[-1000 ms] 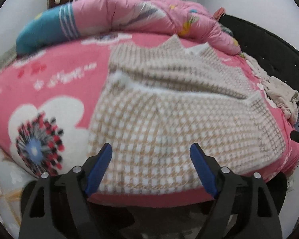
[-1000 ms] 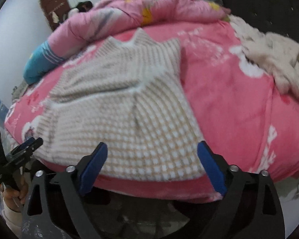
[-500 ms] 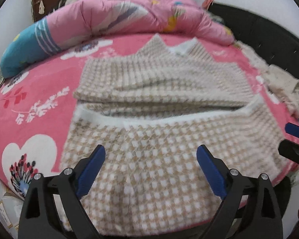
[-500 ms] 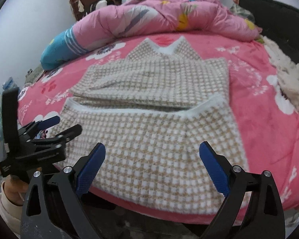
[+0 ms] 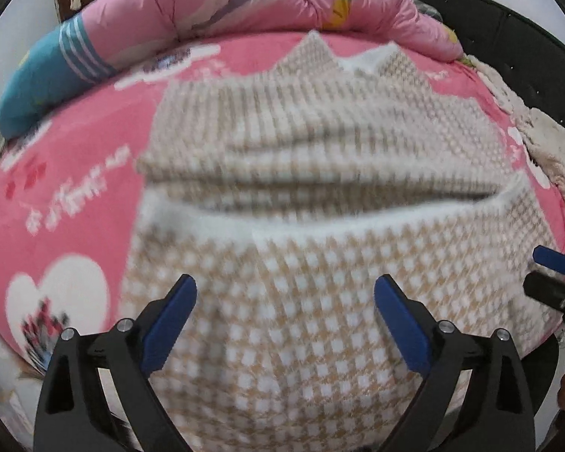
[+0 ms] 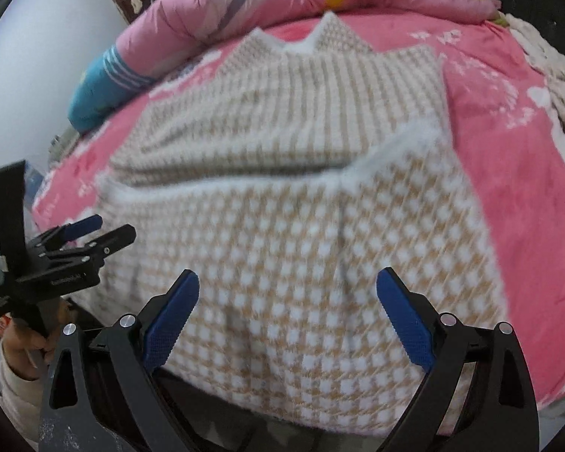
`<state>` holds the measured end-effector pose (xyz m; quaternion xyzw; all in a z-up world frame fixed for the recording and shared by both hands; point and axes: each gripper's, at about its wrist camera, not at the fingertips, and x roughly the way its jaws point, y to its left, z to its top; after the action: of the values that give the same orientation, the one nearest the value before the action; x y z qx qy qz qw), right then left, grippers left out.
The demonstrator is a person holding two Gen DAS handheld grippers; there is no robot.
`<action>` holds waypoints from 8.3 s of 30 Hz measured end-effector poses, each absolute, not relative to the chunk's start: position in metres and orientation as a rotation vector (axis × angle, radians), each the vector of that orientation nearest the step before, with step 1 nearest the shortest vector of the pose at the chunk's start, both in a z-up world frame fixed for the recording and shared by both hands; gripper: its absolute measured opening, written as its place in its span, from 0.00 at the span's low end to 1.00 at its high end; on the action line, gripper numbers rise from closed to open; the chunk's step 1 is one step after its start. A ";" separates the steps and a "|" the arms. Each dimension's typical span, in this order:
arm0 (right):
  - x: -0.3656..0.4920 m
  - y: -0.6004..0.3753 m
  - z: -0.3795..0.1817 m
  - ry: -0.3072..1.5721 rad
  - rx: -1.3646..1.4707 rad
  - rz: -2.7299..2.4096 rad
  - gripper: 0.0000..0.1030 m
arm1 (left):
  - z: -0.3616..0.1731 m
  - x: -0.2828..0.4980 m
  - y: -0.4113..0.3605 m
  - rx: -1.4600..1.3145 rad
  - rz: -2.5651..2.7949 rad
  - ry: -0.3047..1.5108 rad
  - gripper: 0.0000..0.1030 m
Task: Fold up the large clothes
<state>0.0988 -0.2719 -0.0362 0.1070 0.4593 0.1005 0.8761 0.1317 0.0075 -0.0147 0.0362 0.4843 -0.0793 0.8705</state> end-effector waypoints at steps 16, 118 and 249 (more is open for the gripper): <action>0.163 -0.298 0.032 0.928 0.348 0.421 0.89 | 0.069 0.208 0.006 0.120 -0.127 0.880 0.91; 0.295 -0.270 0.013 0.962 -0.139 0.234 0.33 | -0.034 0.300 -0.027 0.103 -0.512 0.868 0.23; 0.083 -0.194 -0.040 0.958 0.013 0.116 0.92 | -0.050 0.084 0.054 -0.028 -0.032 0.901 0.96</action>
<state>0.0826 -0.1940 -0.0404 0.0062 0.4607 0.0558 0.8858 0.0841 0.0538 -0.0503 -0.0135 0.4355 -0.0155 0.8999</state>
